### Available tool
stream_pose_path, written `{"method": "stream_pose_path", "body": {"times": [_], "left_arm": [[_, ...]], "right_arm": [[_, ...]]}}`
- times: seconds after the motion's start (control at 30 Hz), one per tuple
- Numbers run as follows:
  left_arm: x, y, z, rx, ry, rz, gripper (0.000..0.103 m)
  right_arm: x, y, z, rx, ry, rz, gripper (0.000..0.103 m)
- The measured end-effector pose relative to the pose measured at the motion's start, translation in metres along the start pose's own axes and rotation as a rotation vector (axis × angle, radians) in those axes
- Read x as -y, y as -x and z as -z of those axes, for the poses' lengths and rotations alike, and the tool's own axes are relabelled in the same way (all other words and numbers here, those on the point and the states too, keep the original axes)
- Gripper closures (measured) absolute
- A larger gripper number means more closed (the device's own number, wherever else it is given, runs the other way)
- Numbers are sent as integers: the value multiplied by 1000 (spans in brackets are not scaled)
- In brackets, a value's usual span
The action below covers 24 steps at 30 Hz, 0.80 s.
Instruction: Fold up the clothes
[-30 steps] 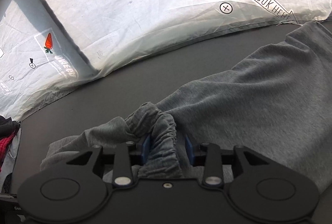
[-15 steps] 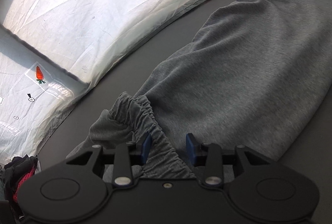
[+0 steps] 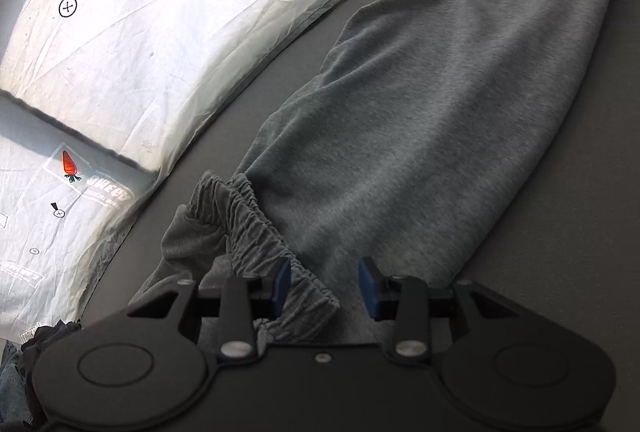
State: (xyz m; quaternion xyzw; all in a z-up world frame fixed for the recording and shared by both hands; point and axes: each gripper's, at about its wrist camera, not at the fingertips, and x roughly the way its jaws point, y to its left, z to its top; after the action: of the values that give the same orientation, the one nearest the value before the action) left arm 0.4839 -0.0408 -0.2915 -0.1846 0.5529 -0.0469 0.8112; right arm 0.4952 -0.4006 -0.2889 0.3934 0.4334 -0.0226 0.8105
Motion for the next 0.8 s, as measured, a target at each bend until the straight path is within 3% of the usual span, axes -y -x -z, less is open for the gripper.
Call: {"method": "stream_pose_path", "body": {"times": [0.17,0.3,0.6,0.8], "left_arm": [[0,6,0,9,37,24,88],[-4,4,5,-11,58,17,83],[-7,9,18,10,45,35,84],[-24,5,20,14,159,109,81]], "right_arm": [[36,7,20,-25,-275,-84,57],[38,12,32,-24,-243,-37,56],[40,24,29,-6,-238,9,52],[30,26,34,-27,-180,3,51]]}}
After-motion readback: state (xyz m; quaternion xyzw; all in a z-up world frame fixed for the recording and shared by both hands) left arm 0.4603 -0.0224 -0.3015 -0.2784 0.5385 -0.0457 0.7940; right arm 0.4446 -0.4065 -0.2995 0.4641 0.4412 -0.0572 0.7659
